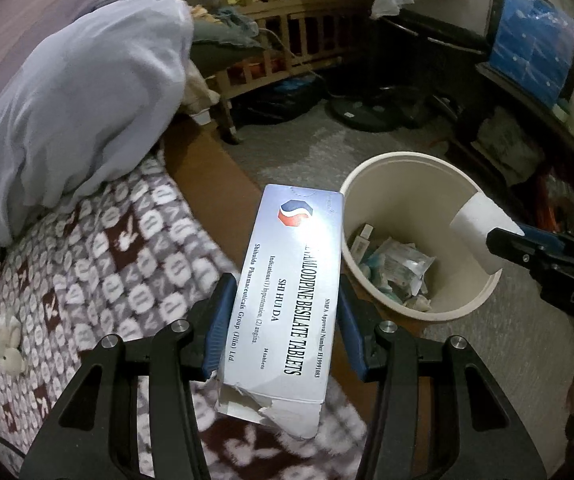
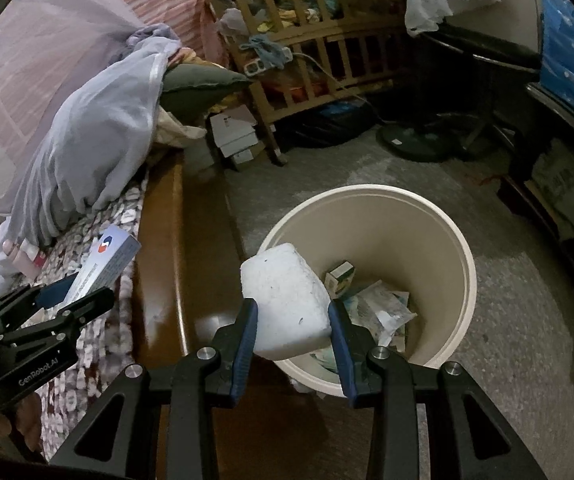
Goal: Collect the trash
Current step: 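Carry the medicine box and white block over the cream bin, then open both tools to drop the medicine box and white block in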
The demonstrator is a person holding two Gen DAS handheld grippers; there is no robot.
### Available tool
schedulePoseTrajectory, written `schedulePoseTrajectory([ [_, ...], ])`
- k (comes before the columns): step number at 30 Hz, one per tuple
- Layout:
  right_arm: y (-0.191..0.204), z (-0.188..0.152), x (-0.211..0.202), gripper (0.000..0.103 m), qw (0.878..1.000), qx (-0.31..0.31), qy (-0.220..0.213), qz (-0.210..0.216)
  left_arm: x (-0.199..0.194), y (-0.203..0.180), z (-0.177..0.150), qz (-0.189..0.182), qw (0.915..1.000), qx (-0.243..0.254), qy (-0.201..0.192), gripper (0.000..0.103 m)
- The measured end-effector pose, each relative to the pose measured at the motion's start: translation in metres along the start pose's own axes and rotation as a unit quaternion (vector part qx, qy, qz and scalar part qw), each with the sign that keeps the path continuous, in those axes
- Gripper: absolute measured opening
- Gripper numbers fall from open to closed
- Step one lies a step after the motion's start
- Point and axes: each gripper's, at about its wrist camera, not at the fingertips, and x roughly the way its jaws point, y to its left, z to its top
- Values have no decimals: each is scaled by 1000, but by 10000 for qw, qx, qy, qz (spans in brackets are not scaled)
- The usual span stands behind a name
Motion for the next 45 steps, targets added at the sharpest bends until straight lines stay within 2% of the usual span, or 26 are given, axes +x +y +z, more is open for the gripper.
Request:
schedulePoseTrajectory([
  [13,-32,1,7,34,9995,297,39,-133,24,-30,17,-167,9993,272,178,47],
  [25,-56,5,15,34,9983,507,78,-288,43,-48,36,-648,9971,218,336,47],
  [38,-58,9,23,34,9979,543,79,-351,53,-53,41,-813,9958,111,404,48],
  [39,-59,10,24,38,9978,556,53,-357,54,-52,43,-931,9948,33,417,49],
  [41,-61,13,26,55,9968,658,-33,-444,55,-49,45,-1228,9913,-168,450,50],
  [43,-64,17,25,64,9957,775,-112,-502,54,-45,47,-1387,9890,-318,409,60],
  [45,-64,17,23,65,9951,838,-151,-499,51,-40,48,-1461,9880,-403,300,63],
])
